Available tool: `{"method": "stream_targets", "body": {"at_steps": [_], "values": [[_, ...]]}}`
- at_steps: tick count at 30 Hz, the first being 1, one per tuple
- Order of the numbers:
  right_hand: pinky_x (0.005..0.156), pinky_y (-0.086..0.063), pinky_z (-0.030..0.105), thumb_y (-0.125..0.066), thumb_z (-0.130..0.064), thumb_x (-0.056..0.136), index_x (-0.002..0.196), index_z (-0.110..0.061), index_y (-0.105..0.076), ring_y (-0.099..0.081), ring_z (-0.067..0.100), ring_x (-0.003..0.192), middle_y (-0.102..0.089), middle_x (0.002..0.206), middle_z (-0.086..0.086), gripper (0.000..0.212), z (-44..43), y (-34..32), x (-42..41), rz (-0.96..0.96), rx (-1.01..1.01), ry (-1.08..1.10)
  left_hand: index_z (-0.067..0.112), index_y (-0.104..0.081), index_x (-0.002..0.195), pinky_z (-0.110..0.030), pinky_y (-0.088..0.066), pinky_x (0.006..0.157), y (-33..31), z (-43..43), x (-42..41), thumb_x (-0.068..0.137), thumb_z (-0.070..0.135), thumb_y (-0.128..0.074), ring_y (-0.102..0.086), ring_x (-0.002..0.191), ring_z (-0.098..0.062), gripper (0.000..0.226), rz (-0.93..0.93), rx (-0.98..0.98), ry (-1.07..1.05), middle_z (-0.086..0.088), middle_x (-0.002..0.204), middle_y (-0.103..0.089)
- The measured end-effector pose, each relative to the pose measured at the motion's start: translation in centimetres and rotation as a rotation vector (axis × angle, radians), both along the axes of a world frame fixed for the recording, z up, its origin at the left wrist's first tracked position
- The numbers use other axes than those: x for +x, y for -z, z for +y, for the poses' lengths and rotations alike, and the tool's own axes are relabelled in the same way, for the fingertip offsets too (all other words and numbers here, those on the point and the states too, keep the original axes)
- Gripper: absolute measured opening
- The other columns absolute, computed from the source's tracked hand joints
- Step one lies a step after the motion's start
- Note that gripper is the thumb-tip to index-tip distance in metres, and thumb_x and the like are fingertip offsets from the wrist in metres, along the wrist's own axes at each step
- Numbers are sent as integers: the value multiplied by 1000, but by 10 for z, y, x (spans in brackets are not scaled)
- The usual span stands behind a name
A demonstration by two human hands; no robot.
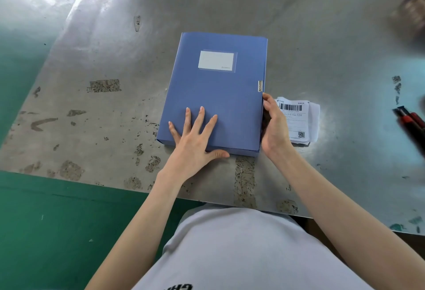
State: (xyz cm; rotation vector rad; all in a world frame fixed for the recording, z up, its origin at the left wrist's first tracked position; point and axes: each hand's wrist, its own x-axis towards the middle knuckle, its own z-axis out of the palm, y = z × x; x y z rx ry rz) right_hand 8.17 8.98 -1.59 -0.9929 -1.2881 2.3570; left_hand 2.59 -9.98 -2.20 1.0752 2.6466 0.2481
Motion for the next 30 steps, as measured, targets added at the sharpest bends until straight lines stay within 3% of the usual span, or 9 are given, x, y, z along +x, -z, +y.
{"method": "stream_targets", "body": {"at_steps": [6,13,16,18,20,22,24,26,30], "values": [[76,-54,27,-40,-32,98,115,-21,-62,-65,14,99,-68,112,1,30,-3,-1,4,42,31,-42,25,-23,151,-75,-3,104,-10,-1,0,82,63,-8,-1,146,-42,80,16,-34,68,-6,161,-14],[67,-54,16,-44,-40,96,118,-34,-63,-67,1,97,-71,110,-13,30,-4,-5,4,-43,48,-26,-4,-52,125,-65,-33,105,-21,8,16,97,12,-49,-44,131,-40,32,26,266,-80,-22,124,-61],[89,-52,30,-44,-51,93,121,-39,-61,-62,4,110,-66,121,-14,34,-7,-3,2,-124,72,-34,-4,-51,125,-59,-33,108,-21,10,17,97,-1,-45,-53,124,-37,29,85,216,-54,-18,116,-62],[108,-40,40,-42,-52,93,130,-36,-55,-50,8,127,-56,136,-12,42,-8,0,0,-179,102,-32,-7,-56,113,-60,-46,96,-23,11,14,91,-11,-52,-65,80,-33,23,152,348,-123,-7,82,-56],[115,-30,39,-41,-45,96,137,-33,-48,-41,6,133,-47,143,-13,43,-8,2,-1,-217,177,-17,-8,-58,102,-59,-54,80,-25,13,13,87,-13,-57,-45,51,-26,15,156,497,-198,2,66,-44],[117,-27,34,-42,-33,98,142,-31,-42,-37,3,134,-42,147,-14,44,-11,2,-1,-219,228,-10,-7,-57,98,-51,-56,73,-26,11,15,93,-5,-53,-33,45,-21,7,134,589,-249,4,58,-39],[116,-28,31,-43,-24,98,144,-28,-39,-38,5,134,-40,149,-11,46,-13,3,-1,-229,258,3,-6,-55,95,-19,-42,50,-27,9,15,98,5,-45,-26,42,-11,14,137,715,-363,10,54,-30],[113,-33,33,-44,-20,97,144,-28,-38,-43,9,131,-41,147,-8,49,-16,1,-3,-265,303,11,-5,-53,92,-12,-28,44,-27,5,12,99,9,-41,-22,43,-4,20,168,823,-485,14,55,-25],[107,-40,41,-47,-16,91,145,-28,-35,-47,18,124,-38,142,-1,57,-18,-3,-11,-365,464,-21,2,-45,84,-9,-28,46,-26,-2,7,101,10,-36,-33,44,-3,21,166,977,-695,16,59,-29]]}}
